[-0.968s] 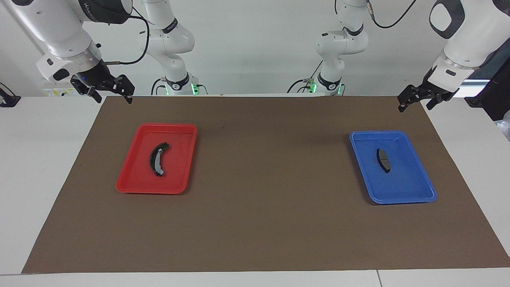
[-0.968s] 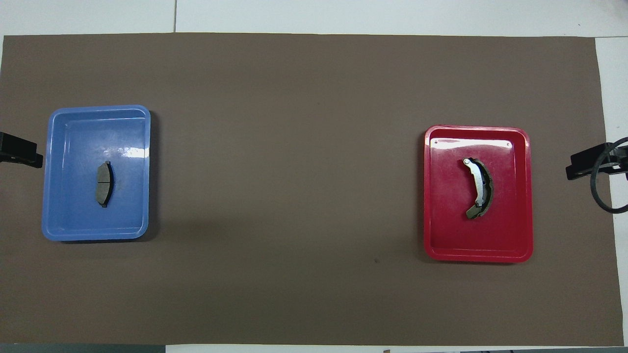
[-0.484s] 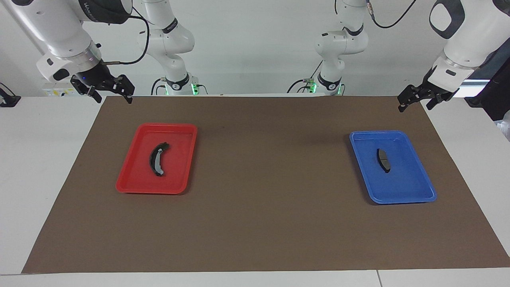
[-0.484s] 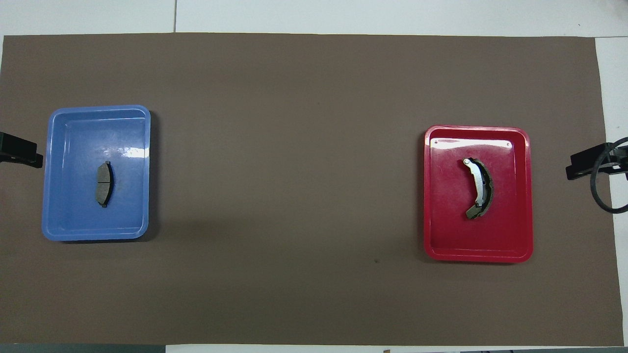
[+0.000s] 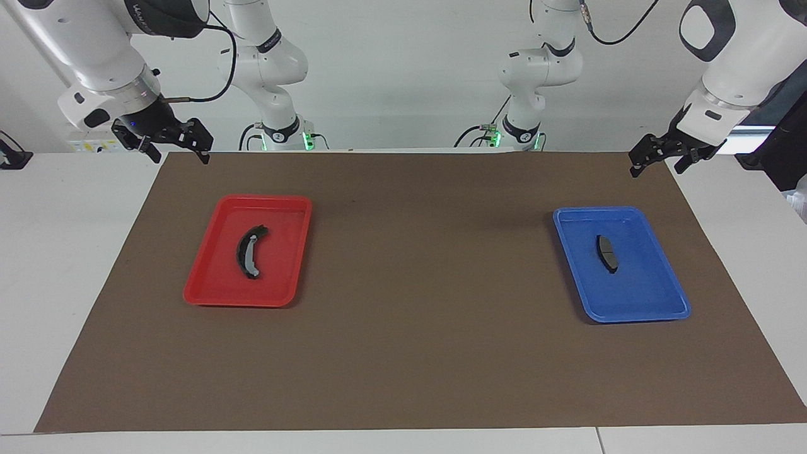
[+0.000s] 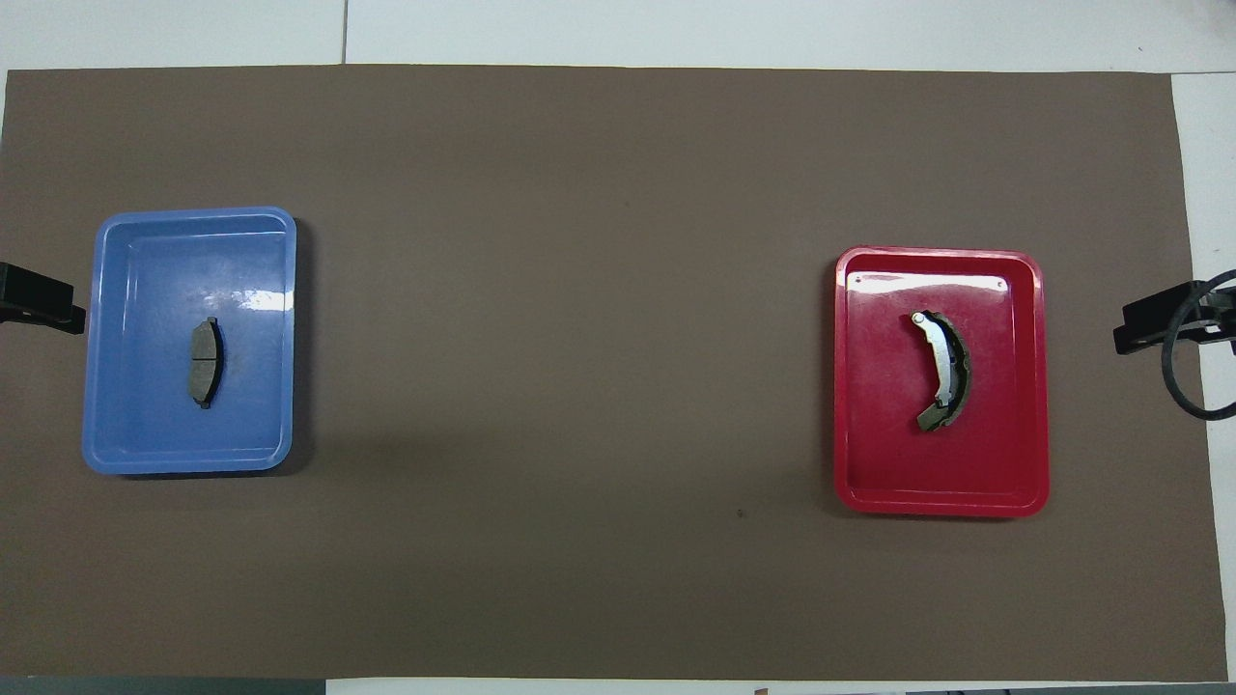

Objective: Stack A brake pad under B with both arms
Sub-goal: 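Reach into the blue tray and grasp the small brake pad with the left gripper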

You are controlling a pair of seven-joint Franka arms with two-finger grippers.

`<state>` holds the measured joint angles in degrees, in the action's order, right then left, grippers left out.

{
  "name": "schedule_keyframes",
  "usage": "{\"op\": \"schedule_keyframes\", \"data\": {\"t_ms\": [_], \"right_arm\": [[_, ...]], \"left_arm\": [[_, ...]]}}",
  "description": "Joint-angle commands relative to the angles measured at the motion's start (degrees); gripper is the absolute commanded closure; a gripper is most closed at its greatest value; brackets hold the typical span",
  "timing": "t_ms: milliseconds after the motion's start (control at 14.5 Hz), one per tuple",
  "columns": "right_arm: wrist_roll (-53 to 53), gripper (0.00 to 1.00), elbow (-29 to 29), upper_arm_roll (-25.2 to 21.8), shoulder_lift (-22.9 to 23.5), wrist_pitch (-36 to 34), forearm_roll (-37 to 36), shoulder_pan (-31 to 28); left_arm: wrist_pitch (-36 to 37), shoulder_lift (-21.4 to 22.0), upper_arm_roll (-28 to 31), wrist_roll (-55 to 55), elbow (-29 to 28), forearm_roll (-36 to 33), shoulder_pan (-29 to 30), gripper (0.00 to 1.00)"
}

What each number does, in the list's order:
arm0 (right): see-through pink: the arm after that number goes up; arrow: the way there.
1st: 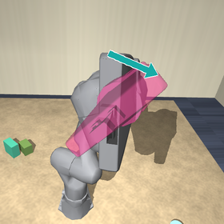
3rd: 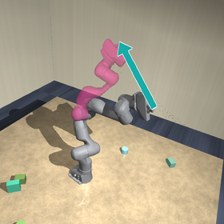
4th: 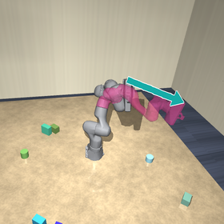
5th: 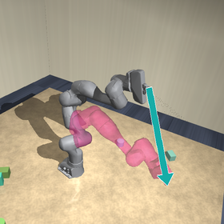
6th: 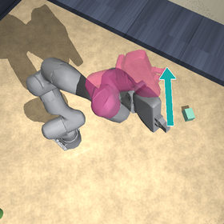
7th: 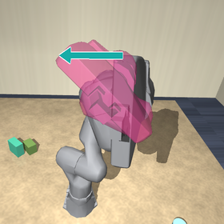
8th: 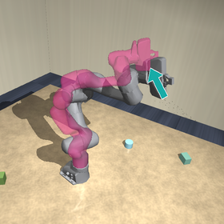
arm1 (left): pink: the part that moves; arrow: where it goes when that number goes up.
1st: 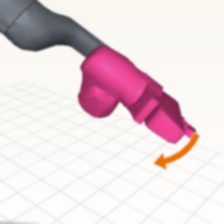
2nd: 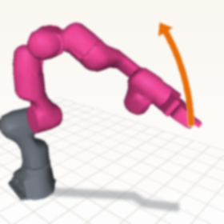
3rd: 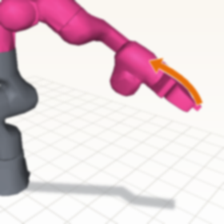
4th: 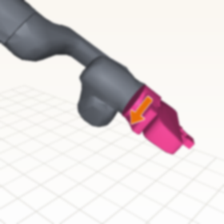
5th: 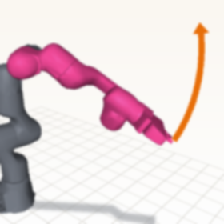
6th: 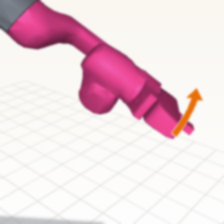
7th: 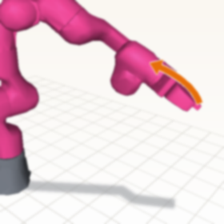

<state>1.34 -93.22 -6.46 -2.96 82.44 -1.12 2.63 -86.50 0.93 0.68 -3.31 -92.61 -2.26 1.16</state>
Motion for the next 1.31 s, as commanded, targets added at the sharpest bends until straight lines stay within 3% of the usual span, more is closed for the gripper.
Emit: {"op": "schedule_keyframes", "data": {"t_ms": [0, 207, 346, 484, 691, 899, 1245], "right_arm": [[1.21, 0.0, 0.23, 0.22, 0.32, 0.53, 0.95, -0.52], [1.21, 0.0, 0.23, 0.22, 0.32, 0.53, 0.95, -0.52], [1.21, 0.0, 0.23, 0.13, 0.32, 0.53, 0.95, -0.52], [1.21, 0.0, 0.23, 0.13, 0.32, 0.53, 0.95, -0.52], [1.21, 0.0, 0.23, 0.22, 0.32, 0.53, 0.95, -0.52], [1.21, 0.0, 0.23, 0.22, 0.32, 0.53, 0.95, -0.52], [1.21, 0.0, 0.23, 0.22, 0.32, 0.53, 0.95, -0.52]], "left_arm": [[0.38, 1.8, -0.07, 1.02, -2.05, 0.15, -0.37, 0.0], [-7.5, 4.34, -0.07, 0.15, -8.53, 0.15, 0.07, 0.01], [-16.47, 7.41, -0.07, -0.29, -16.95, 0.15, 0.16, 0.0], [-22.28, 6.99, -0.07, -2.3, -22.5, 0.15, 0.16, 0.0], [-35.62, 3.66, -0.07, -5.47, -30.76, 0.15, 1.91, 0.0], [-48.81, -2.49, 0.02, -5.48, -36.58, 0.15, 2.96, 0.0], [-55.79, -8.04, -0.07, -5.48, -38.26, 0.15, 4.11, 0.02]]}}
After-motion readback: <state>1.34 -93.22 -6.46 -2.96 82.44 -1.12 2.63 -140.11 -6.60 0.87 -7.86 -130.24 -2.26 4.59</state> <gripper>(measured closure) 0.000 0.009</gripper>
